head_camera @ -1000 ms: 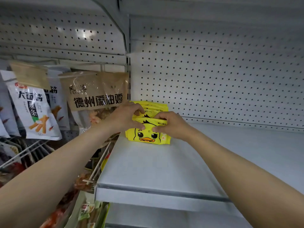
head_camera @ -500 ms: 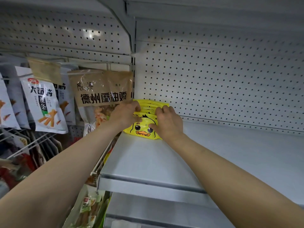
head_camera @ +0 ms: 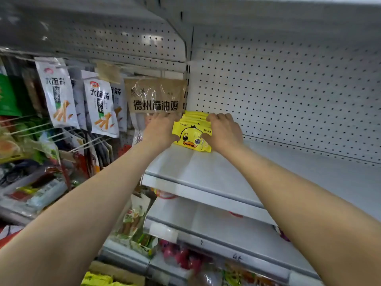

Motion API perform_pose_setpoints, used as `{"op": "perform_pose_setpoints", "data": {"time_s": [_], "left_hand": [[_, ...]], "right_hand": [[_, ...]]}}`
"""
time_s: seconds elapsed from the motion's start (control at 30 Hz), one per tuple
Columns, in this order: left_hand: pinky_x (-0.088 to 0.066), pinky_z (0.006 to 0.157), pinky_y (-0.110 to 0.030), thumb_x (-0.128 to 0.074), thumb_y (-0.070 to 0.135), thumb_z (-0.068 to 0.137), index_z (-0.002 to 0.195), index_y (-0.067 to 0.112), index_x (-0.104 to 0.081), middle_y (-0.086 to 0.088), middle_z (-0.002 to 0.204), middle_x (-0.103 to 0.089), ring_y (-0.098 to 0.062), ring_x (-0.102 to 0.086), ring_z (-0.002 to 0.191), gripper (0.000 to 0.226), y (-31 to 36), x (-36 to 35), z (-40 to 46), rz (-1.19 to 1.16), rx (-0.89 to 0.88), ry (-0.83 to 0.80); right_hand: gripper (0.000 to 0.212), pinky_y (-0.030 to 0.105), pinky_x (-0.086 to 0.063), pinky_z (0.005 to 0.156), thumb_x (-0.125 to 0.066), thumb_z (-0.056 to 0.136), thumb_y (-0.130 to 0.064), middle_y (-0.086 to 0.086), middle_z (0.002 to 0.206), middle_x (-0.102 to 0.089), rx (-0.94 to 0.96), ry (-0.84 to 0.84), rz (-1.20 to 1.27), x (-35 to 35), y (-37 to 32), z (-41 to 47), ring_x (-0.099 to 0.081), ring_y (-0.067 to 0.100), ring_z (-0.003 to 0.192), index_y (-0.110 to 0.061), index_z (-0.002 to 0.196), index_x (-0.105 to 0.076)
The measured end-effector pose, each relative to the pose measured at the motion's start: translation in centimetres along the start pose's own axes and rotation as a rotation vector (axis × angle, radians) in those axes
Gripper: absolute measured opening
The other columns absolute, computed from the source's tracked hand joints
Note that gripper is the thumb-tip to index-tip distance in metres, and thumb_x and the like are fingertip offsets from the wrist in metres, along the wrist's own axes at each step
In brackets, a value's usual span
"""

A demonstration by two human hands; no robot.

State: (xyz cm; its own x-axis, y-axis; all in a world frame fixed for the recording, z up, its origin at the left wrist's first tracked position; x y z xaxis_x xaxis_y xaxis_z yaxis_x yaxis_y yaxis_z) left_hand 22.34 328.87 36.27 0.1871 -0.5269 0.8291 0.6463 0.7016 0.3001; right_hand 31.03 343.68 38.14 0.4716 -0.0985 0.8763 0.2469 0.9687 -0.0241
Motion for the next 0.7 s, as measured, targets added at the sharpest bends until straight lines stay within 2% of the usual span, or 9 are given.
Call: {"op": "perform_pose_setpoints", "data": {"time_s": [0.1, 0.2, 0.33, 0.53, 0.7], "left_hand": [[-0.047, 0.091, -0.049, -0.081, 0.030, 0.064, 0.120, 0.022, -0.058, -0.009, 0.121, -0.055, -0.036, -0.048, 0.116, 0.061, 0.3, 2.1, -3.2, 0.041, 0.019, 0.026], [-0.045, 0.094, -0.050, -0.081, 0.028, 0.069, 0.127, 0.018, -0.054, -0.011, 0.129, -0.049, -0.036, -0.044, 0.119, 0.064, 1.7, 4.3, -7.9, 0.105, 0.029, 0.029], [-0.046, 0.093, -0.048, -0.071, 0.034, 0.080, 0.130, 0.015, -0.050, -0.012, 0.124, -0.051, -0.035, -0.047, 0.117, 0.057, 1.9, 7.0, -14.7, 0.172, 0.076, 0.032], [-0.047, 0.094, -0.047, -0.060, 0.047, 0.087, 0.132, 0.020, -0.050, -0.008, 0.127, -0.053, -0.032, -0.048, 0.119, 0.053, 0.4, 11.4, -23.4, 0.246, 0.199, 0.051], [-0.047, 0.095, -0.048, -0.058, 0.052, 0.089, 0.132, 0.022, -0.050, -0.008, 0.130, -0.052, -0.032, -0.049, 0.120, 0.053, -1.2, 13.7, -28.2, 0.280, 0.285, 0.065]], "right_hand": [[0.056, 0.042, -0.046, 0.094, -0.068, 0.084, -0.045, 0.007, 0.130, -0.055, 0.087, -0.043, 0.039, 1.6, -1.4, -2.6, -0.042, 0.028, 0.126, -0.021, 0.132, -0.050], [0.056, 0.043, -0.046, 0.097, -0.069, 0.084, -0.046, 0.003, 0.136, -0.052, 0.162, -0.076, 0.090, 2.9, -3.2, -5.9, -0.042, 0.027, 0.128, -0.027, 0.134, -0.049], [0.054, 0.039, -0.044, 0.098, -0.068, 0.086, -0.046, 0.001, 0.139, -0.050, 0.264, -0.076, 0.187, 4.6, -6.1, -10.4, -0.043, 0.028, 0.128, -0.029, 0.134, -0.049], [0.052, 0.039, -0.040, 0.104, -0.059, 0.090, -0.048, 0.002, 0.140, -0.048, 0.378, -0.088, 0.302, 5.6, -10.9, -16.3, -0.042, 0.027, 0.129, -0.028, 0.136, -0.048], [0.048, 0.042, -0.042, 0.102, -0.053, 0.093, -0.049, 0.000, 0.143, -0.046, 0.427, -0.104, 0.359, 5.6, -14.4, -19.5, -0.040, 0.026, 0.131, -0.029, 0.136, -0.048]]}}
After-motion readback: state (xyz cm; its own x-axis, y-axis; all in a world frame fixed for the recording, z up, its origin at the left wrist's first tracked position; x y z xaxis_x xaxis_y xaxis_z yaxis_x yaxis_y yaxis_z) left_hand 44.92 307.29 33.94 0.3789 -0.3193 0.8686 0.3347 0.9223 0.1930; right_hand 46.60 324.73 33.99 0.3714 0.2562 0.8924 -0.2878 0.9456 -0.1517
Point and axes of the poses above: each hand's wrist, its own z-axis towards the middle knuckle, its own x-axis out of the back of the hand, y = z × x, the point moved 10 cm from there along z, towards the middle knuckle
